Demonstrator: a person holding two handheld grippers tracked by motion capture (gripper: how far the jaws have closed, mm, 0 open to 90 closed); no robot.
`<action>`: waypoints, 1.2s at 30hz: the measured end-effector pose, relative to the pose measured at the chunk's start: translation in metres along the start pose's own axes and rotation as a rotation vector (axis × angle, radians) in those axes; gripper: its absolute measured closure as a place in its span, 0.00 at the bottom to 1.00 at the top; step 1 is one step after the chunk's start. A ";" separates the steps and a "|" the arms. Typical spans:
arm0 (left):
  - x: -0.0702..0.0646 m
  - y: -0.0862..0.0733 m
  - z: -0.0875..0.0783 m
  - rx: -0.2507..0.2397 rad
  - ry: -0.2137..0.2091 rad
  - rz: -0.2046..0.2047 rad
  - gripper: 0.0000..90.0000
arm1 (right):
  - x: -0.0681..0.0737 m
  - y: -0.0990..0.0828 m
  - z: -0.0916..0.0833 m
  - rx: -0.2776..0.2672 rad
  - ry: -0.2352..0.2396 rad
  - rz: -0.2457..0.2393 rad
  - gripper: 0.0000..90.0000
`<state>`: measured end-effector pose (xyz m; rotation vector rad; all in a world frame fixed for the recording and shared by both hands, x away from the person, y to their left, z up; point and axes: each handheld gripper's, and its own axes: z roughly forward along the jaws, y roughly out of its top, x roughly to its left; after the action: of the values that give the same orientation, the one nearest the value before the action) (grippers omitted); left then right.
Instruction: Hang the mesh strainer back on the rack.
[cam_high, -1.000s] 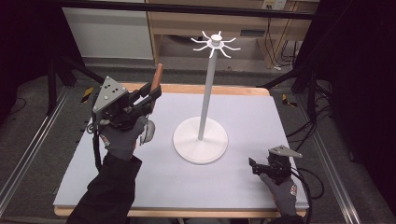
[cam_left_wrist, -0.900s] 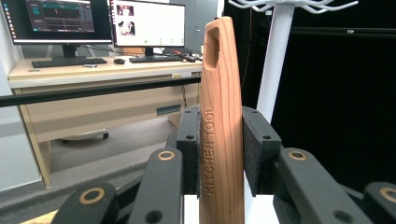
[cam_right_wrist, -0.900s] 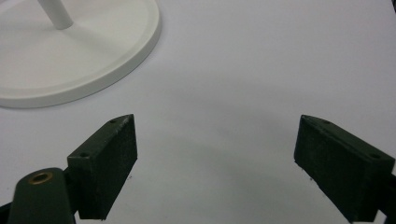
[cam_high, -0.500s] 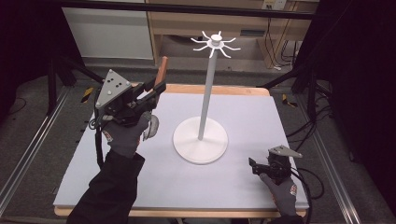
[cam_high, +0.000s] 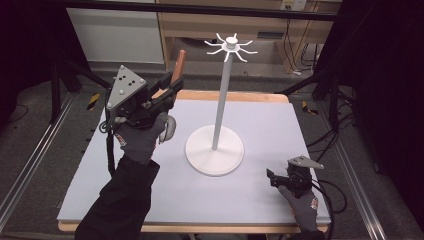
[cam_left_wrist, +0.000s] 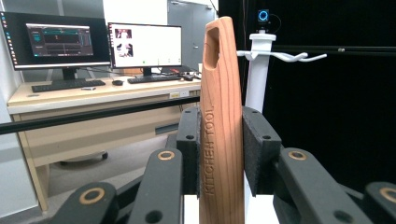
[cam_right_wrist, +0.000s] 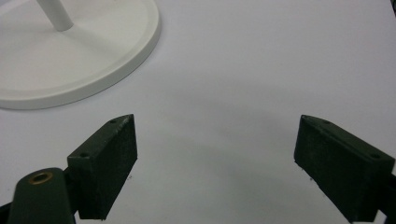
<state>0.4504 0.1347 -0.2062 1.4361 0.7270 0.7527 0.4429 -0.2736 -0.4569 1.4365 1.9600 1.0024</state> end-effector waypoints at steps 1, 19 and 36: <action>-0.001 0.001 0.002 -0.002 0.000 -0.002 0.78 | 0.000 0.000 0.000 0.000 0.000 0.002 0.15; -0.014 0.004 0.022 -0.001 -0.014 0.008 0.78 | 0.000 0.000 0.000 0.002 0.002 0.013 0.15; -0.019 0.005 0.036 0.013 -0.025 0.012 0.78 | -0.002 0.000 -0.001 0.000 0.005 0.014 0.15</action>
<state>0.4683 0.0980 -0.2010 1.4602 0.7063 0.7392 0.4430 -0.2756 -0.4566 1.4510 1.9564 1.0134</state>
